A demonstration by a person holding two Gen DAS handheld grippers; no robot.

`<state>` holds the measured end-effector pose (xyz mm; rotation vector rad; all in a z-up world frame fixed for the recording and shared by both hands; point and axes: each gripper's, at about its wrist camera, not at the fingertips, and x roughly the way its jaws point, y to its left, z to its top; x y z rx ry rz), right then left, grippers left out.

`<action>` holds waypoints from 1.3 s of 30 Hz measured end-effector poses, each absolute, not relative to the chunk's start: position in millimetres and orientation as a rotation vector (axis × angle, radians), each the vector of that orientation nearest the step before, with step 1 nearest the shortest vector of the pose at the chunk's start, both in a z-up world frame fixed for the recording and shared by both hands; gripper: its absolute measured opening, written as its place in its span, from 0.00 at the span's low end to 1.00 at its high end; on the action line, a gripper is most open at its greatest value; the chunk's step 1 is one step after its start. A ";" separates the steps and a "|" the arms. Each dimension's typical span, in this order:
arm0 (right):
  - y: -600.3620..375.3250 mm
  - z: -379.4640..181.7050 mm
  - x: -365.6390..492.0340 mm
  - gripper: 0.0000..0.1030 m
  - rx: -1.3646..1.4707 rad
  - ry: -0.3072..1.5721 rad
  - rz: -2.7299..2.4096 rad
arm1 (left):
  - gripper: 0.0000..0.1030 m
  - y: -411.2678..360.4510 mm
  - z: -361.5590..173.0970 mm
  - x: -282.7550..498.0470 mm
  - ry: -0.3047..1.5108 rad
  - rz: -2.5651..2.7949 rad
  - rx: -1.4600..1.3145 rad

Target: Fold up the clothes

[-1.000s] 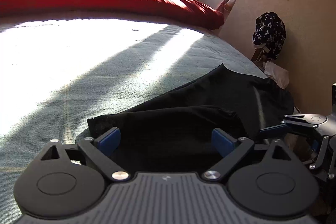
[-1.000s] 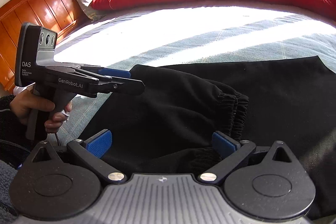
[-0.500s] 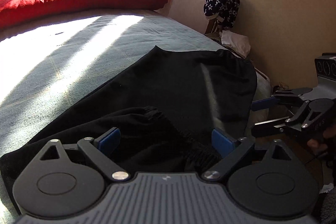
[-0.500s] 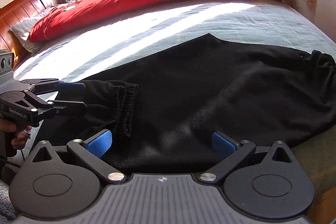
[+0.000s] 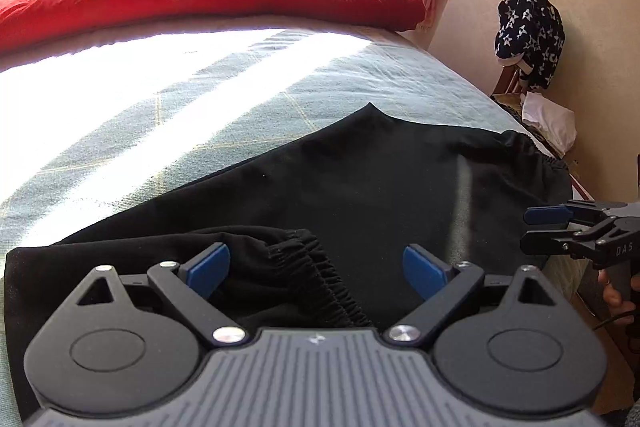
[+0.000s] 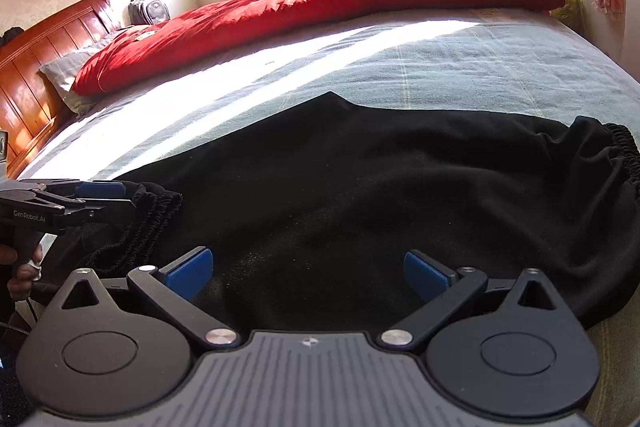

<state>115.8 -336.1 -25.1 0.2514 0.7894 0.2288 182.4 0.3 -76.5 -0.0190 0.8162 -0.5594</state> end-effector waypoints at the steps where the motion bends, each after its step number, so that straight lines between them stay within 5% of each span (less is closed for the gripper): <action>1: -342.2 -31.6 117.6 1.00 0.267 0.799 0.231 | 0.91 -1.7 -76.2 182.0 0.819 -0.550 -0.015; 12: -379.5 -64.9 99.2 1.00 0.443 0.723 0.305 | 0.91 -22.8 -73.5 178.0 0.850 -0.450 0.025; 39: -443.0 -36.3 120.2 1.00 0.507 0.595 0.104 | 0.91 -55.1 -66.4 181.0 0.853 -0.458 0.113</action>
